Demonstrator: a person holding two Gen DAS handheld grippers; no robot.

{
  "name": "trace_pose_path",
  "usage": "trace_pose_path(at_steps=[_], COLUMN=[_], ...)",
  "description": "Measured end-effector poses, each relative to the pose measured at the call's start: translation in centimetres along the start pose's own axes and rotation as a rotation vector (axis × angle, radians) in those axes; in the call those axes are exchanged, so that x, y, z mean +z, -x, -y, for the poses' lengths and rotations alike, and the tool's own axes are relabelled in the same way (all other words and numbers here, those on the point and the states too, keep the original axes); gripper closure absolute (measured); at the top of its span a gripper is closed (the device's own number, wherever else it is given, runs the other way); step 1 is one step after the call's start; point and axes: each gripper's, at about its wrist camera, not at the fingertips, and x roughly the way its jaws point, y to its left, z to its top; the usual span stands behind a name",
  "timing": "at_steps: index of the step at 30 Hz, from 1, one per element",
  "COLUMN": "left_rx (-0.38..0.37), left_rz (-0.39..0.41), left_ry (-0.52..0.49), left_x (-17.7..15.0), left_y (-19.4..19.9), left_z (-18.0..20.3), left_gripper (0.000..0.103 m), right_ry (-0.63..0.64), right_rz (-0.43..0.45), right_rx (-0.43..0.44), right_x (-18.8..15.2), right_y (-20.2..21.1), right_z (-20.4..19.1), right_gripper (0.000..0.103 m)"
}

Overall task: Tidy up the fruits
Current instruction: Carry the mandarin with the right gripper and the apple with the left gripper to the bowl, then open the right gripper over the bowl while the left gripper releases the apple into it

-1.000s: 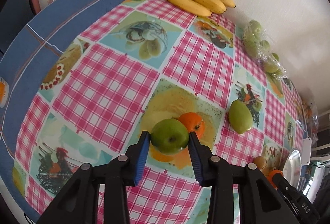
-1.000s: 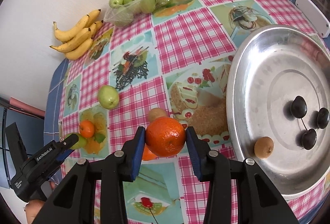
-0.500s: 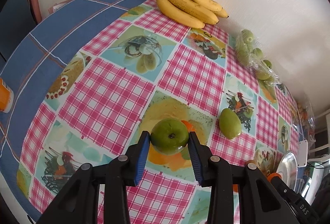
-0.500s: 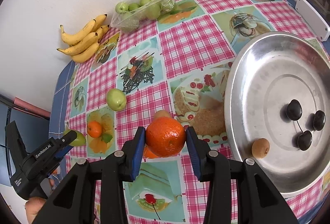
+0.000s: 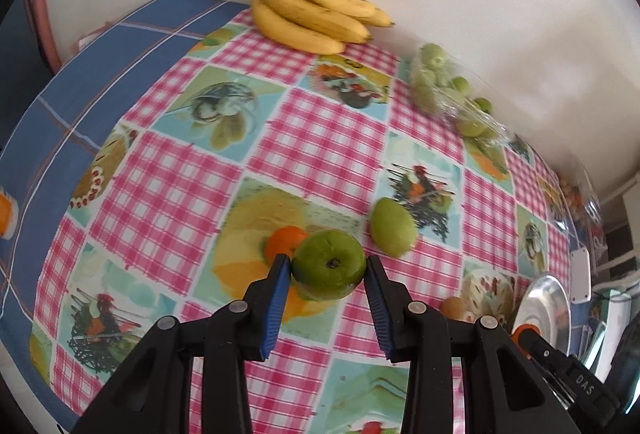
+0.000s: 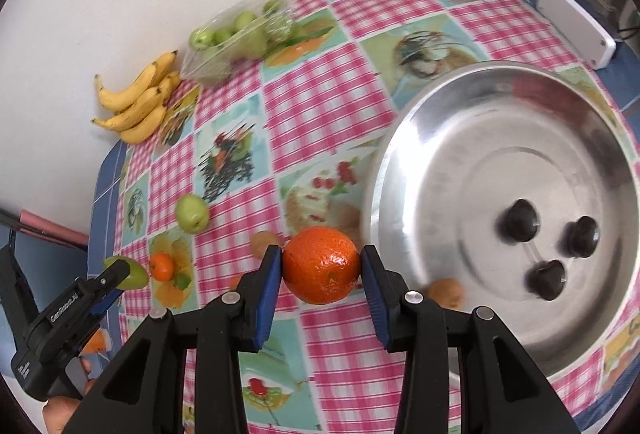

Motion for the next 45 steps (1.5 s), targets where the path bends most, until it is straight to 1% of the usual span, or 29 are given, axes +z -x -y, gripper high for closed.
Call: trace_pose_path(at_steps=[5,12,17,20,25,32,39,45], left_rx=[-0.012,-0.02,-0.016,-0.035,-0.077,-0.144,-0.157,-0.154], left_rz=[-0.003,-0.003,0.004,0.005,-0.014,-0.05,-0.056,-0.072], left_ry=[-0.056,-0.178,-0.326,-0.415,-0.518,-0.601,-0.667,-0.672], left_x=[-0.6,-1.8,-3.8,-5.1,-7.4,-10.1,-11.9,-12.2], left_y=[0.0,-0.1,-0.1,0.1,-0.2,-0.7,-1.5,-2.5], left_z=[2.7,7.5,12.1,14.6,18.2,21.7,23.5,23.7], left_gripper=[0.063,0.063,0.063,0.063,0.063,0.063,0.063,0.063], right_ry=[-0.048,-0.115,-0.171,-0.206,-0.254,-0.295,-0.292,-0.27], right_rz=[0.026,0.056,0.077,0.088,0.106,0.127,0.109,0.084], right_rx=[-0.024,-0.056,-0.076,-0.091,-0.115,-0.141,-0.142,-0.15], right_x=[0.7,1.5,1.8,1.9,2.1,2.2,2.2,2.1], right_y=[1.2,2.7,3.8,4.4,5.3,6.2,5.6,4.8], right_z=[2.5,6.1,8.7,10.1,12.4,14.6,14.6,14.2], right_gripper=[0.061,0.061,0.061,0.061,0.061,0.061,0.061,0.061])
